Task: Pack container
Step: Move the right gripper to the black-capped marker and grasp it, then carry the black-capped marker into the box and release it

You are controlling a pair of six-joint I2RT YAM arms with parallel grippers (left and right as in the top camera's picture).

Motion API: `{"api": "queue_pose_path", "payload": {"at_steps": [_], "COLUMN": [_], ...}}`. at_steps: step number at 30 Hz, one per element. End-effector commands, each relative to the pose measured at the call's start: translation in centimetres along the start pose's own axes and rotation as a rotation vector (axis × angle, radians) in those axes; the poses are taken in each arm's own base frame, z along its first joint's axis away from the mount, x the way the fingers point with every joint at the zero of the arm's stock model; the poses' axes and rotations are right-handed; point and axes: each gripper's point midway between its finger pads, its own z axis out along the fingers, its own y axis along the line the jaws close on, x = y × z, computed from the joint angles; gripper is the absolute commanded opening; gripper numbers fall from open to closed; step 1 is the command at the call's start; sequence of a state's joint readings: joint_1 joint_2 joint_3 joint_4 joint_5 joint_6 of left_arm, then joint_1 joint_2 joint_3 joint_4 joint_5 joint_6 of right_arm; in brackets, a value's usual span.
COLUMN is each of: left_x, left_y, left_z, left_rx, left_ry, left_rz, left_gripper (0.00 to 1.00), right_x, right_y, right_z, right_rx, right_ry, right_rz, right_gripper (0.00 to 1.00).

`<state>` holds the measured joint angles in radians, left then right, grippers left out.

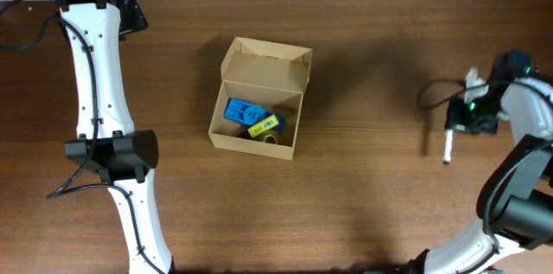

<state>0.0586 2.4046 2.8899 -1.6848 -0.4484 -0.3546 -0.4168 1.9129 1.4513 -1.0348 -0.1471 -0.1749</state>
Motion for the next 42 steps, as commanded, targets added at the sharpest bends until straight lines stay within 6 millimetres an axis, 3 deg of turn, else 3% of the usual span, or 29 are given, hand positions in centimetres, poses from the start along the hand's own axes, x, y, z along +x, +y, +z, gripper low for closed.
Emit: {"api": "queue_pose_path", "payload": {"at_steps": [1,6,11,13,20,23,29,37,42], "left_x": [-0.6,-0.6,-0.6,-0.6,-0.6,-0.6,-0.6,-0.6,-0.6], "left_y": [0.9,0.9,0.9,0.9,0.9,0.9,0.9,0.9,0.9], "left_z": [-1.9,-1.9,-1.9,-1.9,-1.9,-1.9,-1.9,-1.9,-1.9], "left_rx": [0.013,0.013,0.013,0.013,0.013,0.013,0.013,0.013,0.013], "left_ry": [-0.042,-0.042,-0.042,-0.042,-0.042,-0.042,-0.042,-0.042,-0.042], "left_rz": [-0.013,-0.013,-0.013,-0.013,-0.013,-0.013,-0.013,-0.013,-0.013], "left_gripper": [1.00,1.00,1.00,1.00,1.00,1.00,1.00,1.00,1.00], "right_x": [-3.5,-4.8,-4.1,-3.0,1.8,3.7,5.6,7.8,9.8], "right_y": [4.3,12.0,22.6,26.7,37.5,40.9,43.8,44.0,44.4], "right_z": [-4.7,-10.6,-14.3,-14.7,-13.2,-12.1,-8.0,-1.7,0.4], "right_rx": [-0.074,-0.095,-0.135,-0.115,-0.066,-0.084,-0.123,-0.124,-0.126], "right_ry": [-0.107,-0.160,-0.257,-0.292,-0.353,-0.370,-0.300,-0.115,-0.037], "right_rz": [-0.074,-0.276,-0.641,-0.837,-1.295,-1.426,-1.491,-1.525,-1.558], "right_gripper": [0.03,0.04,0.03,0.04,0.04,0.04,0.03,0.03,0.04]}}
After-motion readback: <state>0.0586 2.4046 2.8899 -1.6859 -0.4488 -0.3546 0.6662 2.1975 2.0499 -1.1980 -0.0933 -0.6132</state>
